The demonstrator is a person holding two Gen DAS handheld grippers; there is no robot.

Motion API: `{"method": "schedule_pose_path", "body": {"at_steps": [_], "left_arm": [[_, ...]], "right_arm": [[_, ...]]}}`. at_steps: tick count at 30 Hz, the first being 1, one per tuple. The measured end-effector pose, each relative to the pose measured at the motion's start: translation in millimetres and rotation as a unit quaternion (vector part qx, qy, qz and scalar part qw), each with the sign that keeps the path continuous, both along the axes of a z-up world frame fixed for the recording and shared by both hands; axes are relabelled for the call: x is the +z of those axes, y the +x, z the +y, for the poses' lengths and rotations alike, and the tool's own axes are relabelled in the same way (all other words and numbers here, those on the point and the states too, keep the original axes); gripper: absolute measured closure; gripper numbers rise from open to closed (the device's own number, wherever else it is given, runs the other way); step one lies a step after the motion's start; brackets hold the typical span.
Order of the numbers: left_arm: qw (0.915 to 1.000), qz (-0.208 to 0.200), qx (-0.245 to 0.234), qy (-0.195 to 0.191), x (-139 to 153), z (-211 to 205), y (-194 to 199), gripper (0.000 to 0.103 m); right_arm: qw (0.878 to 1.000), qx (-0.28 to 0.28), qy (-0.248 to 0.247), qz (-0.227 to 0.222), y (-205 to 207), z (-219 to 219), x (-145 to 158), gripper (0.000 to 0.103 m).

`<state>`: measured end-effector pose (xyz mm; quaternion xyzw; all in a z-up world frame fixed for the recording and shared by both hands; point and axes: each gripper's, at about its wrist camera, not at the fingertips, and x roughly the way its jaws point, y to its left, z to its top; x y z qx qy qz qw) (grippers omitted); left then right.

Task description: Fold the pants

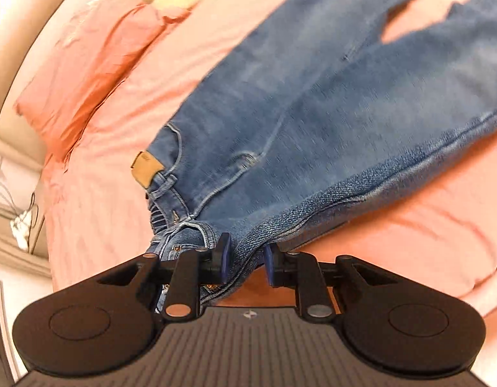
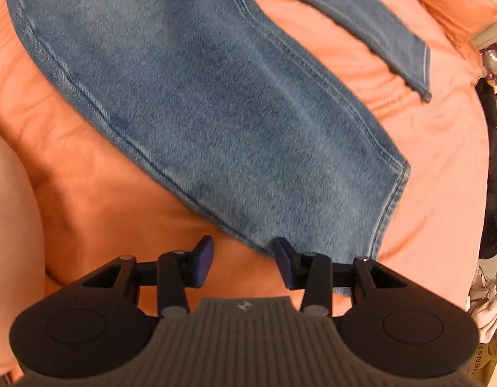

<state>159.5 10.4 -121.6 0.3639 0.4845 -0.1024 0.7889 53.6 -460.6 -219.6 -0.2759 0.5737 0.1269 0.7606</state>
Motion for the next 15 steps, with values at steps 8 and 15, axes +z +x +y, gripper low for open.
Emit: {"method": "schedule_pose_path", "body": {"at_steps": [8, 15], "left_arm": [[0.9983, -0.015, 0.039, -0.041, 20, 7, 8, 0.079], [0.9931, -0.050, 0.065, -0.084, 57, 25, 9, 0.079]], "right_arm": [[0.997, -0.003, -0.006, -0.077, -8, 6, 6, 0.098], [0.963, -0.084, -0.016, -0.255, -12, 11, 99, 0.103]]}}
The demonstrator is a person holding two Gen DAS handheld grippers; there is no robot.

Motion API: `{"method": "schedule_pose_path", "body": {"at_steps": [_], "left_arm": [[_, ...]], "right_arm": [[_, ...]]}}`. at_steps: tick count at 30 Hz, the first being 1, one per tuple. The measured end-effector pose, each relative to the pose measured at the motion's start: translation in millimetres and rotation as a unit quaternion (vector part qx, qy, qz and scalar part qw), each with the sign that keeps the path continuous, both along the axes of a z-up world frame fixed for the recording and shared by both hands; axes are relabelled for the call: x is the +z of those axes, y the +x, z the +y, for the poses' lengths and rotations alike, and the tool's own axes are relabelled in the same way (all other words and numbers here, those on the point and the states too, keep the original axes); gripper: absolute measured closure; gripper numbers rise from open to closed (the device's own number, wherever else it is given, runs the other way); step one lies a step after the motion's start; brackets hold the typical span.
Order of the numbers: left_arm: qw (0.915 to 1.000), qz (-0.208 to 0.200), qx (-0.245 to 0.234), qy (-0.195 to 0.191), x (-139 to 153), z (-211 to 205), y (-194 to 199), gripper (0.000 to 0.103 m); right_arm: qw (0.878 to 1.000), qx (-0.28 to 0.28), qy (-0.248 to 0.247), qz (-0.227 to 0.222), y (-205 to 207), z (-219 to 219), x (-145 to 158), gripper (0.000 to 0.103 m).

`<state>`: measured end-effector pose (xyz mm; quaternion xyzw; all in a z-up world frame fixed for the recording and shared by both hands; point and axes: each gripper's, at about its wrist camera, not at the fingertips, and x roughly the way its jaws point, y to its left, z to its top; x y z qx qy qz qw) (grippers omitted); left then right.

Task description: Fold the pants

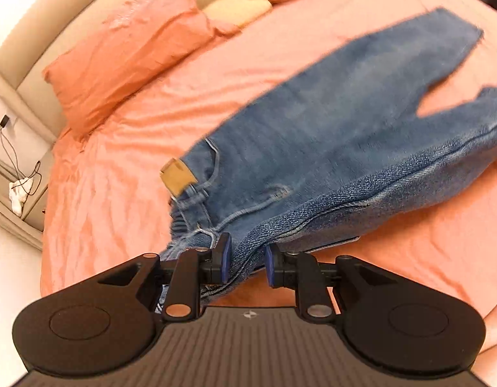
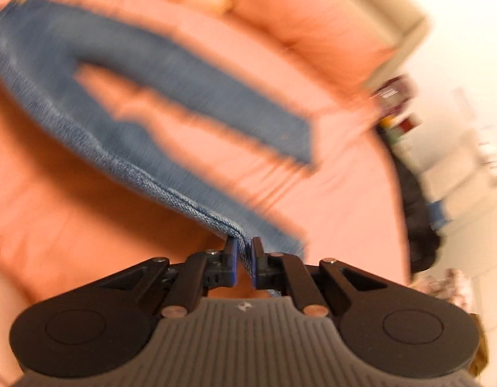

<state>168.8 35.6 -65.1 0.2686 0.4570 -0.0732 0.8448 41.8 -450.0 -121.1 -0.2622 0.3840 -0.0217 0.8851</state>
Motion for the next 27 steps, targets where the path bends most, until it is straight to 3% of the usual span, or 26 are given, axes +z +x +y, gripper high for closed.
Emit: {"method": "schedule_pose_path", "body": {"at_steps": [4, 8, 16, 21, 27], "left_arm": [[0.9994, -0.033, 0.001, -0.012, 34, 8, 14, 0.079], [0.9990, -0.042, 0.010, -0.006, 42, 0, 55, 0.079], [0.9978, -0.050, 0.013, 0.041, -3, -23, 146, 0.080], [0.9983, -0.017, 0.016, 0.054, -35, -23, 199, 0.080], [0.9963, 0.026, 0.013, 0.081, -94, -26, 240, 0.080]], "right_arm": [[0.995, -0.034, -0.010, -0.088, 15, 11, 64, 0.103], [0.994, -0.046, -0.039, -0.089, 71, 20, 80, 0.103], [0.994, -0.064, -0.083, -0.035, 218, 20, 26, 0.103], [0.992, -0.054, -0.112, -0.017, 296, 30, -2, 0.103], [0.990, -0.031, -0.135, 0.039, 371, 42, -48, 0.103]]}}
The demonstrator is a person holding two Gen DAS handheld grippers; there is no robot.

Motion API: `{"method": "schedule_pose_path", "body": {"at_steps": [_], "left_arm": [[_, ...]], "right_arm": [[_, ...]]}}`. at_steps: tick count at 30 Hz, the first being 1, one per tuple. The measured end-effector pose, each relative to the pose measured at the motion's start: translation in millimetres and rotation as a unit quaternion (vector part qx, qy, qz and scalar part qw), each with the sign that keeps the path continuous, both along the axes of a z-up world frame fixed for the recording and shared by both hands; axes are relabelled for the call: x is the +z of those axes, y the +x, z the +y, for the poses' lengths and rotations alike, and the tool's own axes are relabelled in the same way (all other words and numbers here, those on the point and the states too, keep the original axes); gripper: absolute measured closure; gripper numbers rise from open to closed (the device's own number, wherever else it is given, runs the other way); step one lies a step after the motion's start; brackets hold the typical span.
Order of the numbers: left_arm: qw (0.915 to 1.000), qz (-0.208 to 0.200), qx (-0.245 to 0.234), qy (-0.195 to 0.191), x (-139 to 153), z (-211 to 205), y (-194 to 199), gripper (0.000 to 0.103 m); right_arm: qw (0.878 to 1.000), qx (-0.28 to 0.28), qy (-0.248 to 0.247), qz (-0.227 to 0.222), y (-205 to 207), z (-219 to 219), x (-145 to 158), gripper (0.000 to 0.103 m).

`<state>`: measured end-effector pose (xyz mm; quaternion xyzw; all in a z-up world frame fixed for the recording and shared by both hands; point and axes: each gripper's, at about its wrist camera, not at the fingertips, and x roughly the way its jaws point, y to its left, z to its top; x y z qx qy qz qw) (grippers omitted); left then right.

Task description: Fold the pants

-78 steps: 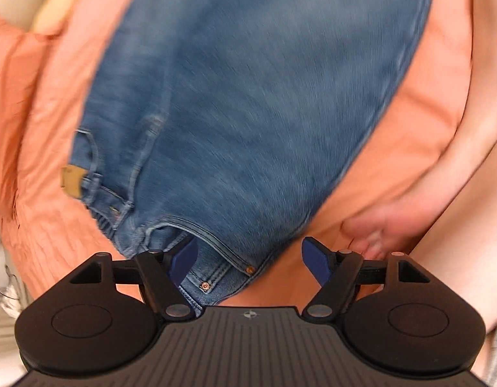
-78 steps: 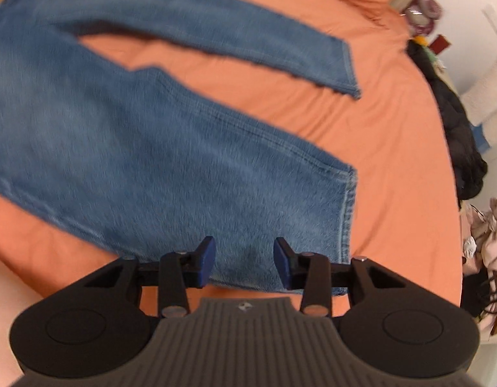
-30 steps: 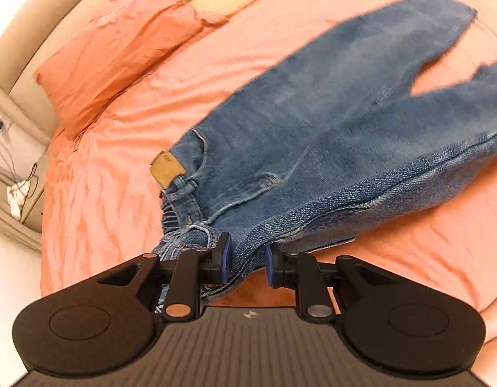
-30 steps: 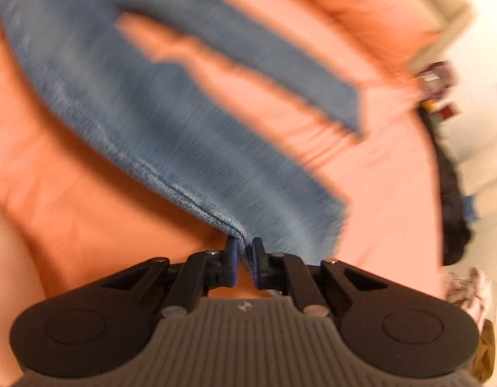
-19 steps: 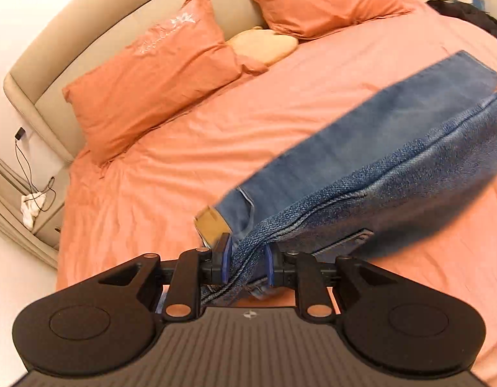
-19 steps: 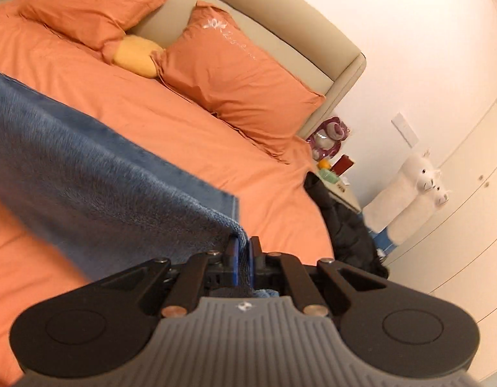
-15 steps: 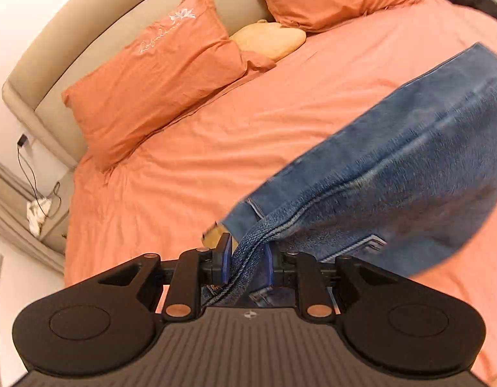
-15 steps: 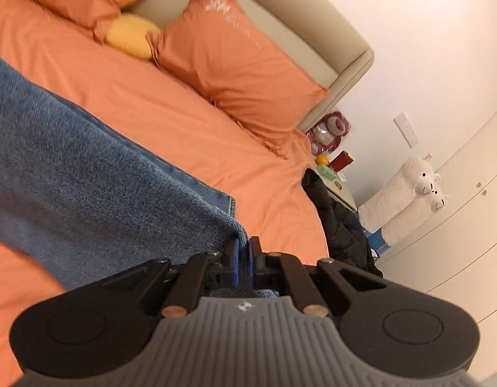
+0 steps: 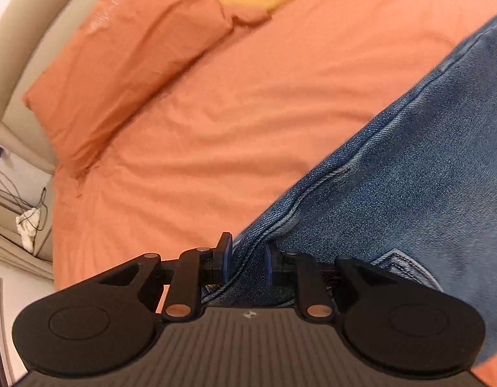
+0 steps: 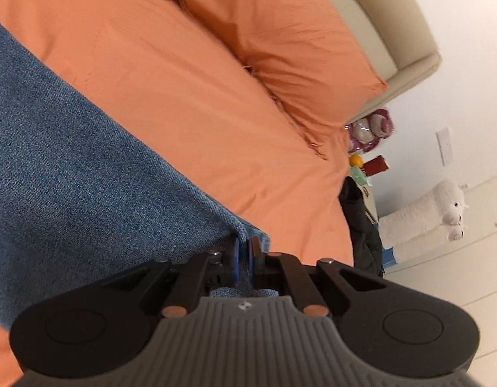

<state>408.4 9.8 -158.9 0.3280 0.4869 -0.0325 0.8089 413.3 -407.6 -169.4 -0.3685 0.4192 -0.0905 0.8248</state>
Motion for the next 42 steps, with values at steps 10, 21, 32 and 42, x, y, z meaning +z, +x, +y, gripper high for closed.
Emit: {"method": "schedule_pose_path", "body": {"at_steps": [10, 21, 32, 42], "left_arm": [[0.9991, -0.029, 0.012, -0.030, -14, 14, -10, 0.080], [0.9975, -0.044, 0.018, -0.053, 3, 27, -2, 0.080], [0.9985, -0.013, 0.038, -0.036, -47, 21, 31, 0.079], [0.9991, -0.032, 0.024, 0.016, -32, 11, 18, 0.022]], "right_arm": [[1.000, -0.009, -0.004, 0.018, 32, 1, -35, 0.103], [0.998, -0.045, 0.052, -0.015, 40, -11, 1, 0.103], [0.997, -0.056, 0.037, 0.034, 96, -7, -66, 0.103], [0.979, -0.113, 0.172, 0.009, 104, -39, -53, 0.063]]}}
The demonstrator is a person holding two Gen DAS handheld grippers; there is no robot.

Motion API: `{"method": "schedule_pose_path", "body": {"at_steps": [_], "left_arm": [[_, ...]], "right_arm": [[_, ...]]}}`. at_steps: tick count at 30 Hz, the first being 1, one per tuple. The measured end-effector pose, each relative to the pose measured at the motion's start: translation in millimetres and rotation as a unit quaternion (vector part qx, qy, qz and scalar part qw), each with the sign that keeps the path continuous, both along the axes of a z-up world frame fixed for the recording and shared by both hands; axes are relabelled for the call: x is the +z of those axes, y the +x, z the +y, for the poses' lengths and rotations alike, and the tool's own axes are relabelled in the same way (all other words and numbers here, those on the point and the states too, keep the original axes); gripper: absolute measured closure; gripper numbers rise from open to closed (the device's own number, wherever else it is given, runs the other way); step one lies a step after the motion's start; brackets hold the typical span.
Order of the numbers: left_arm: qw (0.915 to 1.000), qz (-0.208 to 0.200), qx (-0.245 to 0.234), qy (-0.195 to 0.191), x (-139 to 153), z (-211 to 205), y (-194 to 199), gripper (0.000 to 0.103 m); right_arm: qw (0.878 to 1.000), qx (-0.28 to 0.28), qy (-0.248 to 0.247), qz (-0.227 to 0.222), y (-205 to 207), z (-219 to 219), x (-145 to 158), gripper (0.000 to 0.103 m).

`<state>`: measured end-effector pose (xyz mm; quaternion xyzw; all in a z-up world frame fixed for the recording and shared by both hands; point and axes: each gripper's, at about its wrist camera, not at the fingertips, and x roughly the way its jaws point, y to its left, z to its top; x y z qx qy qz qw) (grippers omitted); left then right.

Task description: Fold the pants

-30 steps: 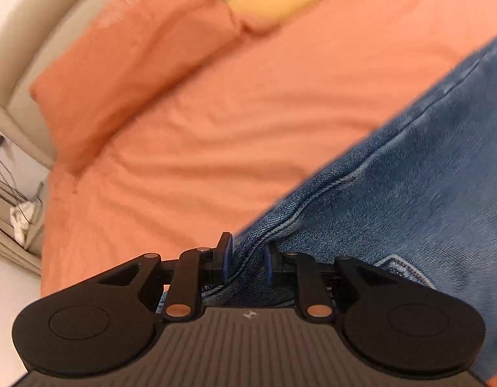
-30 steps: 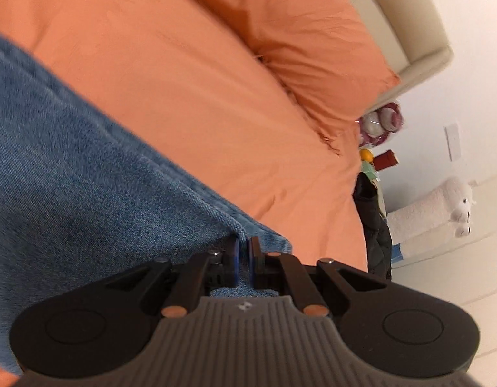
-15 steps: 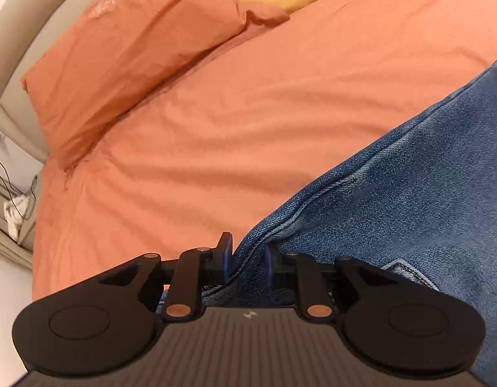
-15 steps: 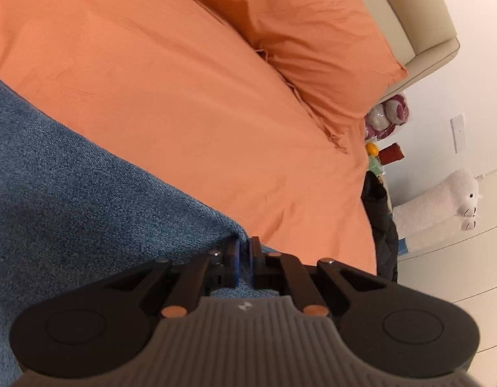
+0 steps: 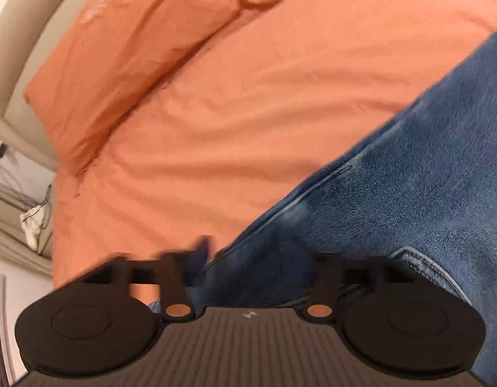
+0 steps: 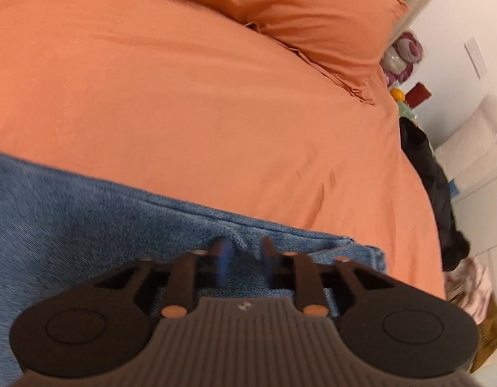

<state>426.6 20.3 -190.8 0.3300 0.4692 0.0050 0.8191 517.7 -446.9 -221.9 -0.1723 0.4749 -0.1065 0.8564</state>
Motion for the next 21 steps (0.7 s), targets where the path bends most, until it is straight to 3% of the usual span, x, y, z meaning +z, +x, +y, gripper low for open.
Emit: {"method": "schedule_pose_path", "body": {"at_steps": [5, 11, 16, 21], "left_arm": [[0.9992, -0.011, 0.028, -0.026, 25, 14, -18, 0.024], [0.9950, -0.025, 0.089, -0.038, 31, 52, -33, 0.025], [0.9817, -0.027, 0.154, -0.109, 43, 89, -27, 0.024], [0.9619, -0.039, 0.211, -0.169, 51, 122, -20, 0.014]], "right_arm": [[0.997, -0.031, 0.063, -0.038, -31, -37, 37, 0.060], [0.985, -0.123, 0.109, -0.049, -65, -121, 43, 0.057], [0.975, -0.158, 0.149, -0.054, -64, -152, 31, 0.056], [0.978, -0.137, 0.153, -0.041, -40, -150, 14, 0.054]]}}
